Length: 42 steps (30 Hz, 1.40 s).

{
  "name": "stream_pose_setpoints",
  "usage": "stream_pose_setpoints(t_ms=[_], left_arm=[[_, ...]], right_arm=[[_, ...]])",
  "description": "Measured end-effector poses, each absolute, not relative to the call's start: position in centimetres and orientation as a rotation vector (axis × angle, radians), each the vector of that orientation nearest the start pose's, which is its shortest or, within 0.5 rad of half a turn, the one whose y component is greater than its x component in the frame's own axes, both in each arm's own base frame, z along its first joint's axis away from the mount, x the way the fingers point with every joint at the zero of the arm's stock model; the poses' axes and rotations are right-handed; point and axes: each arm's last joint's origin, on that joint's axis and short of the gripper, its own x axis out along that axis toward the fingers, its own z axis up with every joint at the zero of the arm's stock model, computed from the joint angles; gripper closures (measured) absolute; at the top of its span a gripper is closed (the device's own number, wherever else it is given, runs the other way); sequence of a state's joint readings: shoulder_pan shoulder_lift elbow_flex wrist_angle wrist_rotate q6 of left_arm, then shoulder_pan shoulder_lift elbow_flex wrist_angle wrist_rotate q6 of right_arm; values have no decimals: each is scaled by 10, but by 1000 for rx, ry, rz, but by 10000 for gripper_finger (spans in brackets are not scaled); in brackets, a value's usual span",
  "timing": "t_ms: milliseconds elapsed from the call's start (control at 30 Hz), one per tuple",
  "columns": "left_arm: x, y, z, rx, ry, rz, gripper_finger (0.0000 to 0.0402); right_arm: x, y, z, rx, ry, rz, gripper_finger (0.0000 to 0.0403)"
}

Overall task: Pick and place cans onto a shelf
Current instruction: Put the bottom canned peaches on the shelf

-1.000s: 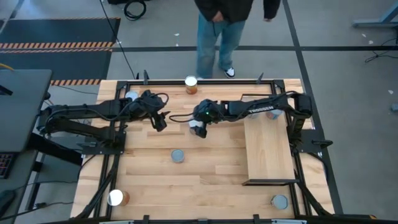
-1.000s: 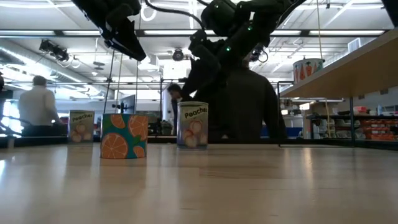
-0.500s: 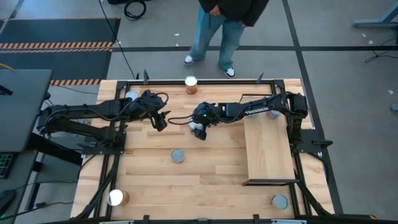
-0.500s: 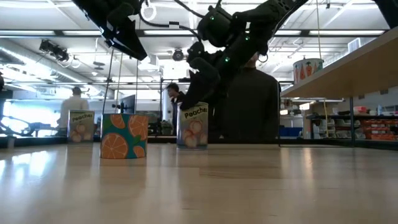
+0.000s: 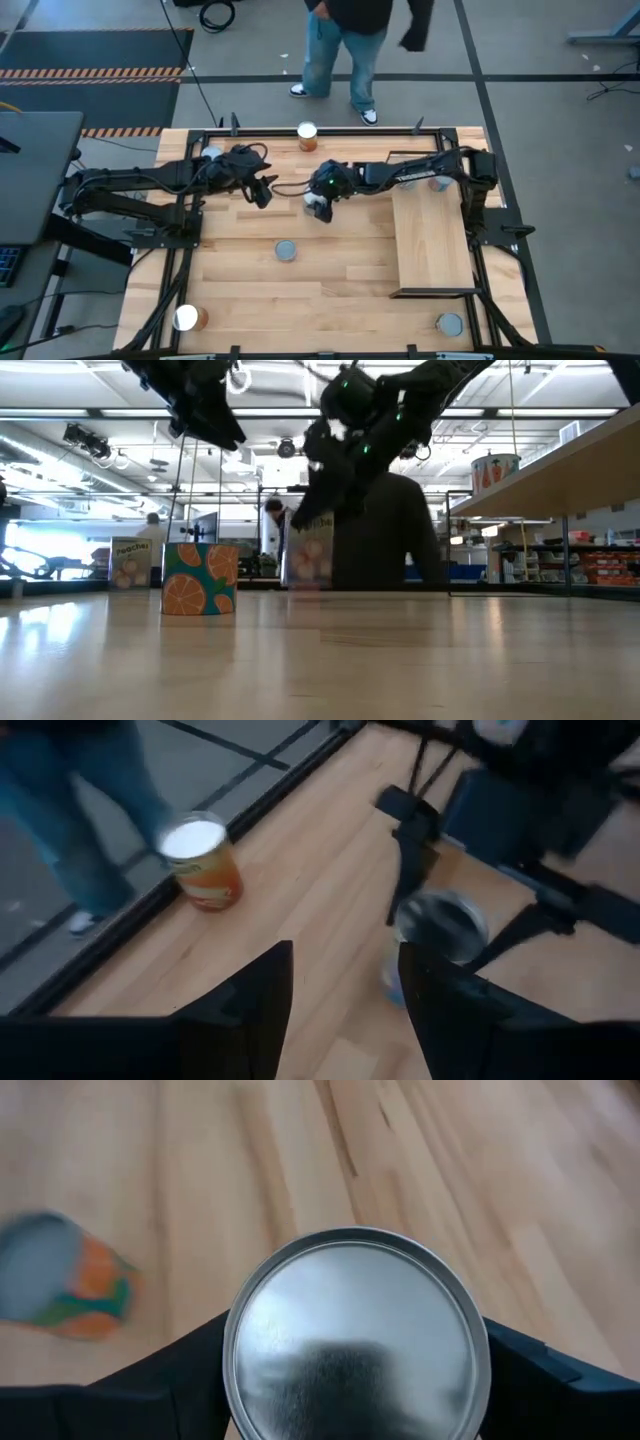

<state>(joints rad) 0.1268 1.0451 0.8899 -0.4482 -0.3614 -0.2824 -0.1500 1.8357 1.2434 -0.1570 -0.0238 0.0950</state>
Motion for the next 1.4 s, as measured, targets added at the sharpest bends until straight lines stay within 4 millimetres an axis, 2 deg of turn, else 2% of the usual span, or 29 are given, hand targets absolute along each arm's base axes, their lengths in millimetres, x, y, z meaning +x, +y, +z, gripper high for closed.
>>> stream_pose_setpoints(t_ms=[133, 233, 333, 433, 533, 667, 800, 933, 1100, 1233, 1400], left_arm=[[215, 33, 310, -277, 450, 371, 212], [216, 29, 321, -309, 358, 253, 212], [215, 28, 332, -314, 263, 205, 212], [216, 29, 341, -307, 169, 230, 212], [221, 31, 347, -305, 88, 267, 212], [228, 32, 351, -392, -2, 257, 212], [233, 30, 353, -483, -42, 202, 212], [233, 26, 354, -525, -40, 163, 212], [233, 25, 356, -567, -64, 152, 212], [233, 25, 356, -584, -81, 202, 212], [233, 25, 358, -522, -120, 290, 212]], right_arm=[[378, -55, 244, 121, 659, -35, 88], [356, -49, 279, 85, 608, 76, 88], [326, -41, 313, 34, 566, 184, 84], [294, -34, 340, 14, 546, 238, 82], [261, -29, 361, 12, 532, 264, 82], [216, -18, 381, -52, 526, 319, 82], [173, -8, 385, -77, 600, 360, 82], [147, -3, 380, -180, 712, 390, 81], [140, -2, 374, -302, 765, 462, 81], [140, -2, 368, -343, 831, 532, 81], [145, -10, 352, -347, 860, 528, 80]])
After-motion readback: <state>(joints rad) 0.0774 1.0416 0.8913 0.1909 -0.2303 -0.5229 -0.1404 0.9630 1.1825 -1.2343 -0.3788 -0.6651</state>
